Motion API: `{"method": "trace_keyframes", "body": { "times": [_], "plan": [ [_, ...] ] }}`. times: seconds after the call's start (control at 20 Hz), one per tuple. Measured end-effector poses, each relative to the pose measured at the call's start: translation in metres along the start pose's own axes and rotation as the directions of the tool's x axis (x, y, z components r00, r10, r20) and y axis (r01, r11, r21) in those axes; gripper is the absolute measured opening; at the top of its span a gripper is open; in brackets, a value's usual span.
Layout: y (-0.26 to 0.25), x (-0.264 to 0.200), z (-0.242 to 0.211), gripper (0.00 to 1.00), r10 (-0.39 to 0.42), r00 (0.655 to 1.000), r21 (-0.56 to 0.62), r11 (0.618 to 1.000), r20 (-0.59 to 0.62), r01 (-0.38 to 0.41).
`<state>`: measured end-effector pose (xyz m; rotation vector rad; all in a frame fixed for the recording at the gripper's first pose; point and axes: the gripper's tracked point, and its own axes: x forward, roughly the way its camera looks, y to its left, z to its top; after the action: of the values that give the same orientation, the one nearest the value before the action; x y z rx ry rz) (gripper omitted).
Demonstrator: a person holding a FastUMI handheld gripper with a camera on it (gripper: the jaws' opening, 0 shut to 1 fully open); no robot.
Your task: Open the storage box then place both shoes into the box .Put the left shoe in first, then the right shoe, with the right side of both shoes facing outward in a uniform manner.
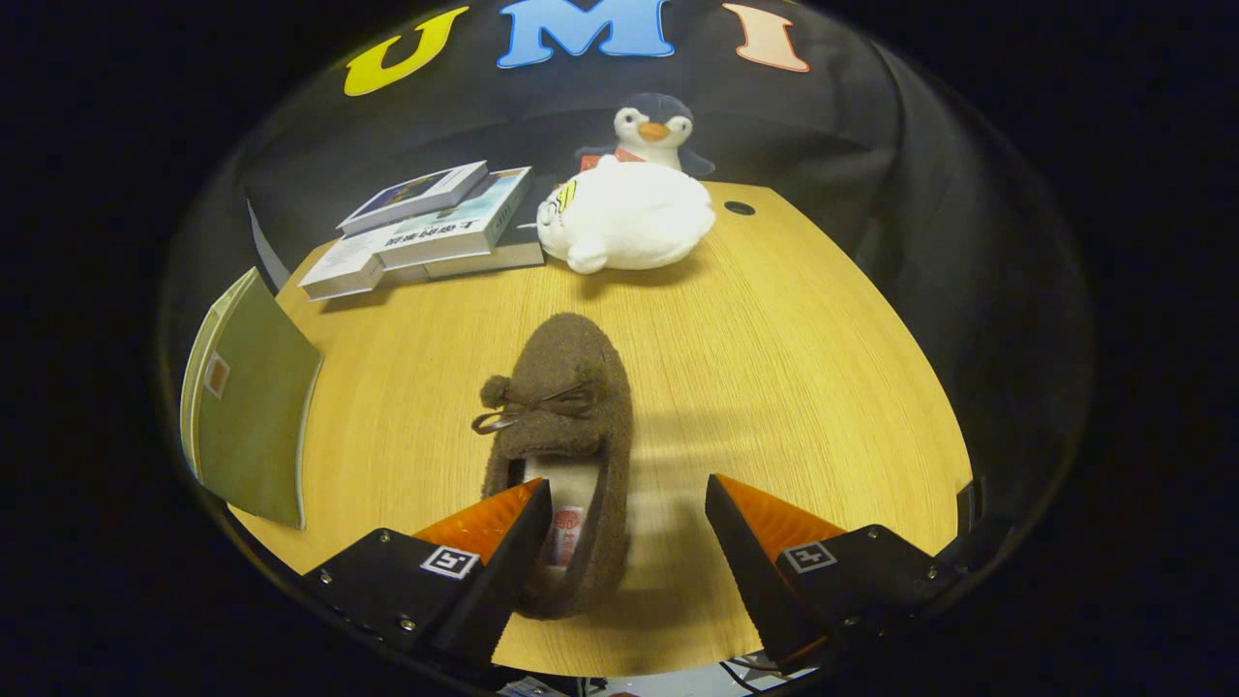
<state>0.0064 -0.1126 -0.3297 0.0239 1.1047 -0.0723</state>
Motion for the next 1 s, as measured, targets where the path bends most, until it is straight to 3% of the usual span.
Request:
{"method": "trace_keyframes", "body": {
  "times": [0.15, 0.35, 0.4, 0.45, 0.6, 0.7, 0.75, 1.0],
  "plan": [
    [-0.007, 0.011, -0.007, 0.98, -0.004, 1.000, 0.011, 1.000, -0.031, 0.004],
    [-0.001, 0.020, -0.007, 0.87, 0.023, 0.999, 0.023, 0.999, -0.050, -0.022],
    [-0.002, 0.024, -0.009, 0.80, 0.025, 0.998, 0.019, 1.000, -0.058, -0.024],
    [0.006, 0.025, -0.009, 0.80, 0.060, 0.996, 0.033, 0.998, -0.063, -0.058],
    [0.016, 0.028, -0.008, 0.32, 0.089, 0.993, 0.098, 0.992, -0.072, -0.082],
    [0.011, 0.027, -0.005, 0.11, 0.059, 0.996, 0.134, 0.990, -0.074, -0.049],
    [0.013, 0.028, -0.007, 0.05, 0.064, 0.995, 0.163, 0.985, -0.082, -0.050],
    [0.021, 0.015, 0.002, 0.00, 0.116, 0.992, 0.325, 0.941, -0.059, -0.090]
  ]
}}
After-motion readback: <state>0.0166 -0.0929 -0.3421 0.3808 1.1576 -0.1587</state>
